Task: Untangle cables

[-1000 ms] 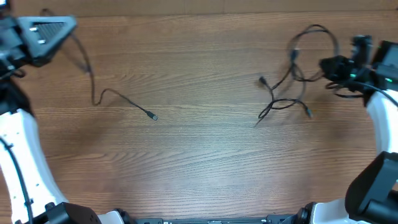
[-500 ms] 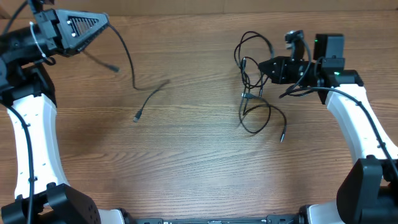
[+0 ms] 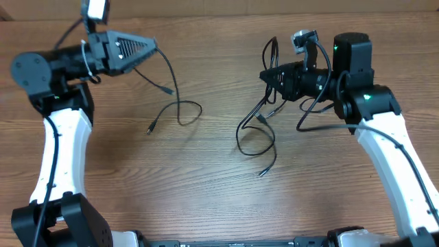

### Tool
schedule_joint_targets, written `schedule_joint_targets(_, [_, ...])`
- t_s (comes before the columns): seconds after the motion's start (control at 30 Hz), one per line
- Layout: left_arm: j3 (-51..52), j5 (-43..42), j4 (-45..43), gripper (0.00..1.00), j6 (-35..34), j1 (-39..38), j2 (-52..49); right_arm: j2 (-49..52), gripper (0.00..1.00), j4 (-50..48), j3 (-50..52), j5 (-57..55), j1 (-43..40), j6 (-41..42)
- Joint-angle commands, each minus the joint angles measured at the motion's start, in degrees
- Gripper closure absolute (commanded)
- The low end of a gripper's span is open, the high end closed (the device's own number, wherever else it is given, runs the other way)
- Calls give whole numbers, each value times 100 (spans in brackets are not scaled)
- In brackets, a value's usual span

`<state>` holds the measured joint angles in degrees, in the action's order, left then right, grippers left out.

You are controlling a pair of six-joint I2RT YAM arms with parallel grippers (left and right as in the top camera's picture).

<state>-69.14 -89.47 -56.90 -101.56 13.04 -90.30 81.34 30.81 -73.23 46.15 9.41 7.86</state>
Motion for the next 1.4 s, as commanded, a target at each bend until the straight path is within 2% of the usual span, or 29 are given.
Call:
schedule_joint_targets(0.0, [575,-109,11,62,588,46,28,-492,96,-24,-219,157,2,144])
schedule_joint_targets(0.23, [1648,-109,7,67,667,46,28,-1025,96,-24,-216,308,2,319])
schedule_joint_targets(0.4, [2024,-109,7,66,1172,55,28,-1204,96,-26,-219,527,2,483])
schedule_joint_targets(0.57, [2105,-109,-42,65,2146,39,31,-1252,96,-24,-216,669,2,483])
schedule_joint_targets(0.7, [2105,-109,-420,65,2583,39,31,-1252,96,-24,-216,671,2,483])
schedule_joint_targets(0.97, [2103,-109,-1978,66,1827,61,31,-1252,96,-24,-216,675,2,483])
schedule_joint_targets(1.13, [2074,-96,-2028,73,1484,190,33,-1257,96,-26,-216,800,2,531])
schedule_joint_targets(1.37, [1875,116,-2063,76,-39,168,42,-1257,96,-170,-216,796,177,564])
